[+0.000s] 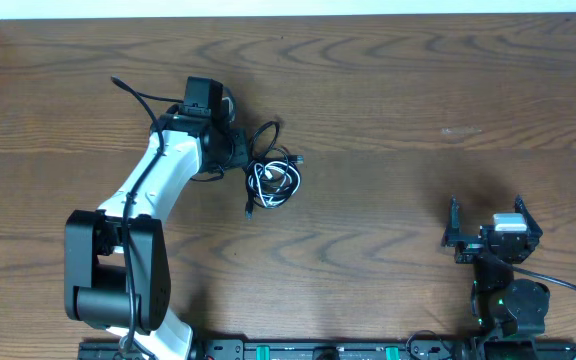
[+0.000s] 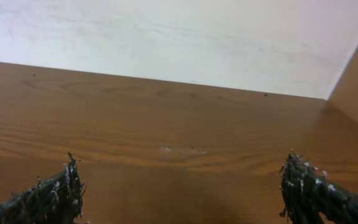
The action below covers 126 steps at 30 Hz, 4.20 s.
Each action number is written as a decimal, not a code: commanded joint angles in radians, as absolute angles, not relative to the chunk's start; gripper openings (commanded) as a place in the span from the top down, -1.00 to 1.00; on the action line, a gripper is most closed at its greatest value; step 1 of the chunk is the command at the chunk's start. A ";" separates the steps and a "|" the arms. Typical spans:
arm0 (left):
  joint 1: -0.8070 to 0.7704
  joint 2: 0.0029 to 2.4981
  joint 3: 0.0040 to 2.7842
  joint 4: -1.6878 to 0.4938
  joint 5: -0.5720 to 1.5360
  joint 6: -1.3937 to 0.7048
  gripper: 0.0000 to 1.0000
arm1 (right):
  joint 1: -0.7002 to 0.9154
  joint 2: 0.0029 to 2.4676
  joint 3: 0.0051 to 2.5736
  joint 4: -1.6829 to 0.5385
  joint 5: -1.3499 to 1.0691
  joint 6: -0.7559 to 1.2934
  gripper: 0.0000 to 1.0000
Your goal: Untangle cables
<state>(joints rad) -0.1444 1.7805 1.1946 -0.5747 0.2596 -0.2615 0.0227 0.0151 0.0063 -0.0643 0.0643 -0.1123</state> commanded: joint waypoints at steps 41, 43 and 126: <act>-0.172 1.819 1.186 -0.547 0.194 -0.192 0.09 | 0.027 0.013 0.006 0.026 0.121 -0.251 -0.98; -0.172 1.832 1.180 -0.521 0.194 -0.193 0.08 | 0.027 0.013 0.006 0.070 0.120 -0.294 -0.98; -0.135 1.686 1.405 -0.856 0.201 -0.551 -0.95 | 0.220 1.665 1.420 -0.184 -0.440 -0.003 -0.99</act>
<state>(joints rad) -0.1535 1.7065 1.3815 -0.8238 0.2562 -0.5568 0.2016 1.6165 1.3544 -0.1505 -0.4496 0.0174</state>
